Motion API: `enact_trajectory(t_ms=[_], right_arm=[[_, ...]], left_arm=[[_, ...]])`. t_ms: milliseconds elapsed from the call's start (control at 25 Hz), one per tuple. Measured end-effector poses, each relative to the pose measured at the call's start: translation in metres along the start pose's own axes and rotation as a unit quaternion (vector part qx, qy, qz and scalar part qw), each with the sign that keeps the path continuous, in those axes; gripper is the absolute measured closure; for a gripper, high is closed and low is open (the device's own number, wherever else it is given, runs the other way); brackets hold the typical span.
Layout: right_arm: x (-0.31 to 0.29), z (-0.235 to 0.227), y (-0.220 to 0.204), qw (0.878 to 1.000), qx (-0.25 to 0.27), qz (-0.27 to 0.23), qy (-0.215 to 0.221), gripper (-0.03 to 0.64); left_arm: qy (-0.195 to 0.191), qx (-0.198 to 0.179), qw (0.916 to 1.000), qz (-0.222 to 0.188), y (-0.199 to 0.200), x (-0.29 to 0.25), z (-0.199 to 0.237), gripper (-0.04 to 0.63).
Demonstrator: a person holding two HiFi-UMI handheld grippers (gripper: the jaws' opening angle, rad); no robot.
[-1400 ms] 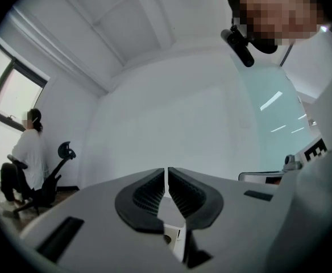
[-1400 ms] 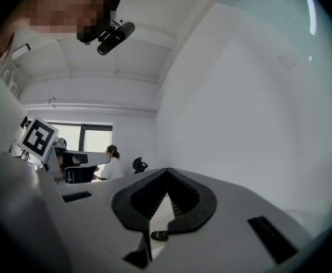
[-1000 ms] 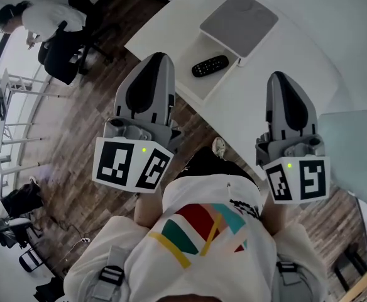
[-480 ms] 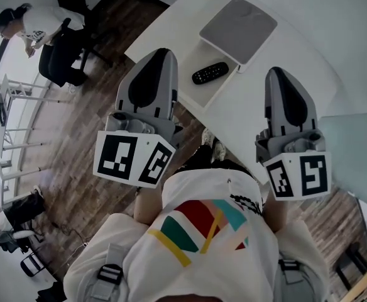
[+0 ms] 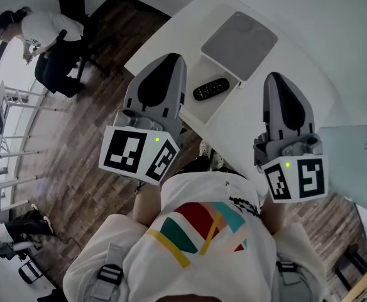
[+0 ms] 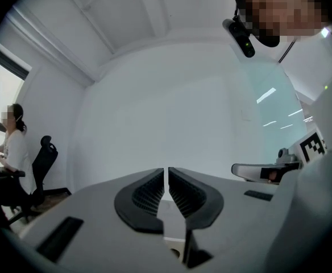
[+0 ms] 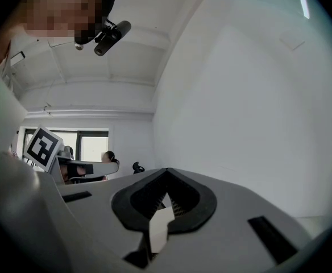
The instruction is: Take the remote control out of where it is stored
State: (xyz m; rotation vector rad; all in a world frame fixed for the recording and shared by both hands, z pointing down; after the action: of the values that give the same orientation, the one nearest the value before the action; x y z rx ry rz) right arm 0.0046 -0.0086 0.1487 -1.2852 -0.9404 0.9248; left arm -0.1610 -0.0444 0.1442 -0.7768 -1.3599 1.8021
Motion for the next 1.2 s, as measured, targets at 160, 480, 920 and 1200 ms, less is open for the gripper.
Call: enact_trajectory(t_ms=[160,480,920,1200], right_arm=[[-0.004,-0.006,-0.005,1.0,-0.006,0.014,-0.012,0.617],[-0.021,-0.012,-0.013,0.998,-0.016,0.049,-0.026,0.617],[-0.046,-0.046,-0.055,0.993,-0.041,0.099,-0.041,0.617],[-0.063,-0.06,-0.085,0.988,-0.068,0.131,-0.05,0.617]], left_arm=[[-0.023,-0.013,0.9991,0.032,-0.012,-0.015,-0.002,0.503],[-0.05,-0.104,0.9764,0.183,-0.088,-0.068,0.014,0.313],[-0.113,-0.145,0.901,0.393,-0.247,-0.093,0.036,0.314],[-0.147,-0.117,0.8599,0.474,-0.287,-0.096,0.044,0.314]])
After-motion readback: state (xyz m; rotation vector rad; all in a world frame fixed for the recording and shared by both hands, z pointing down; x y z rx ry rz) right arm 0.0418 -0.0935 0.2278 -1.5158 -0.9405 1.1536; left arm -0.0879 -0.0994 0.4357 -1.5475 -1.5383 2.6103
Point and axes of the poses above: the fingertips, and each gripper's own axes: x backward along the fingers, z to its left, y out of its top, the point moved 2 cm from there along x, backward along the fingers, and after that the axes turned 10 degrees about x, right-handed, at the moved point
